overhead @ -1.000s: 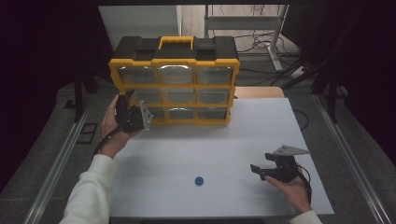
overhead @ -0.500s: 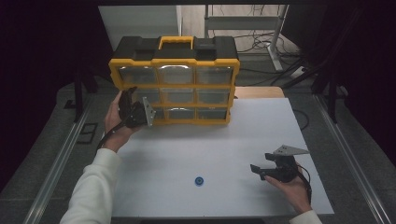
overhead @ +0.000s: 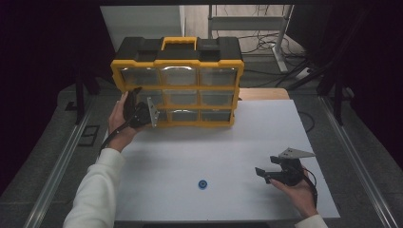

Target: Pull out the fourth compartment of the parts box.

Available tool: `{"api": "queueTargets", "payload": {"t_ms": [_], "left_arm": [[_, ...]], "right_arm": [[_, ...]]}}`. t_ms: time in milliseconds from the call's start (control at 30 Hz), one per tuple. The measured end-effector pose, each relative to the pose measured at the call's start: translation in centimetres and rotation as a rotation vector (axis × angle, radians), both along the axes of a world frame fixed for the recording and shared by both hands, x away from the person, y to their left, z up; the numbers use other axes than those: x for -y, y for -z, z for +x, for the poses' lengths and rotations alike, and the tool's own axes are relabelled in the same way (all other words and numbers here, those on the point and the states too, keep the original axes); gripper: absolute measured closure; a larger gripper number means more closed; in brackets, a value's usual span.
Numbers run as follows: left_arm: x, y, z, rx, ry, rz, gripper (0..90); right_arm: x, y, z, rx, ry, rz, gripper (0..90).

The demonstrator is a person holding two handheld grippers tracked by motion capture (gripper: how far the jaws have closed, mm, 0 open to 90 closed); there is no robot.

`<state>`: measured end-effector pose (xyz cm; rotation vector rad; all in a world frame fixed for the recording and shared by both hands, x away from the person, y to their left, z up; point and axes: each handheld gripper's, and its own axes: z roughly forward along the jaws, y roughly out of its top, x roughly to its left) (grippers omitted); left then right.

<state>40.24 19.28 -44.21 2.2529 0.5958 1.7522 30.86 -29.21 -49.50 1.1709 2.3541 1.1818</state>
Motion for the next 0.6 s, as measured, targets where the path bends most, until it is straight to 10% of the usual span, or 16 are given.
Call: {"api": "queueTargets", "payload": {"t_ms": [600], "left_arm": [[-0.3, -0.15, -0.19, 0.058, 0.008, 0.02, 48.6]], "right_arm": [[0.13, -0.03, -0.06, 0.001, 0.006, -0.002, 17.8]]}}
